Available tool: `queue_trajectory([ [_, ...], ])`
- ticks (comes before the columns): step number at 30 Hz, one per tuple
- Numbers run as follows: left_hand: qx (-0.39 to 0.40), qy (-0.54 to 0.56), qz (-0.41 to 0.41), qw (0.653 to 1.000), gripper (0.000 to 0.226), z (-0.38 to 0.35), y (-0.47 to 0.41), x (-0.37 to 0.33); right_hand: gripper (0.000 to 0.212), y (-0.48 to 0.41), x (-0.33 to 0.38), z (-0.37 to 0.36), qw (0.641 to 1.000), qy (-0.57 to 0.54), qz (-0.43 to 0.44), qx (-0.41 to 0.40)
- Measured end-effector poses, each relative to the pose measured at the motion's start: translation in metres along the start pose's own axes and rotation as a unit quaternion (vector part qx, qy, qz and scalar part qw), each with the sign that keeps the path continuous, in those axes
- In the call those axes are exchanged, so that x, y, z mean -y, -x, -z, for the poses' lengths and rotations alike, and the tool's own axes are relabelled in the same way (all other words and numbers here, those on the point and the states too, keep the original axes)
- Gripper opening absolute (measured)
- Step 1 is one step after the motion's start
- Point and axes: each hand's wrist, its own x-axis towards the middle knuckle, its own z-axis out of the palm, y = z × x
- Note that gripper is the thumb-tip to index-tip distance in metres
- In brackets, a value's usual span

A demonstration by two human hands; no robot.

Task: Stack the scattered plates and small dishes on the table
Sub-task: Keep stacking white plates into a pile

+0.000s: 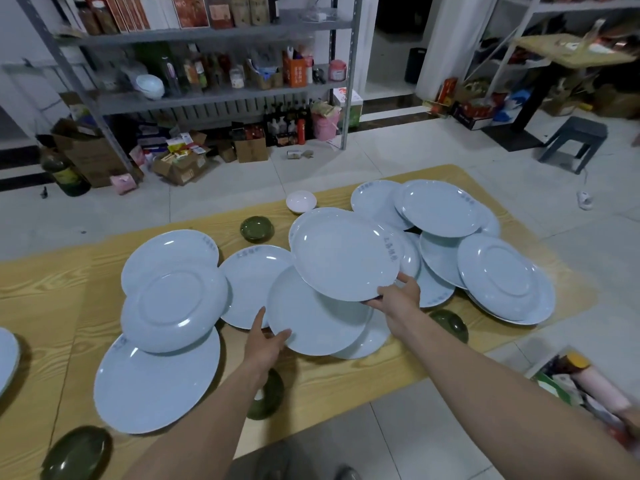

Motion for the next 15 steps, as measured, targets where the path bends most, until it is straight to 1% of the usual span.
queue_trajectory([
  [4,-0.006,0.061,0.016,0.998,0.082,-0.010,-0.003,-0.001,0.061,-0.004,0.001,0.005,1.000,-0.010,-0.004,0.003],
  [7,0.002,0.119,0.032,0.992,0.087,-0.009,-0.002,0.000,0.062,-0.005,0.007,0.007,1.000,-0.005,-0.004,0.022],
  [11,0.012,0.152,0.019,0.988,0.088,-0.003,0.006,-0.005,0.063,-0.003,0.017,0.005,0.999,0.000,0.009,0.045],
  [15,0.007,0.193,0.001,0.981,0.089,0.006,0.020,-0.016,0.067,0.008,0.028,-0.004,0.997,-0.003,0.039,0.067],
])
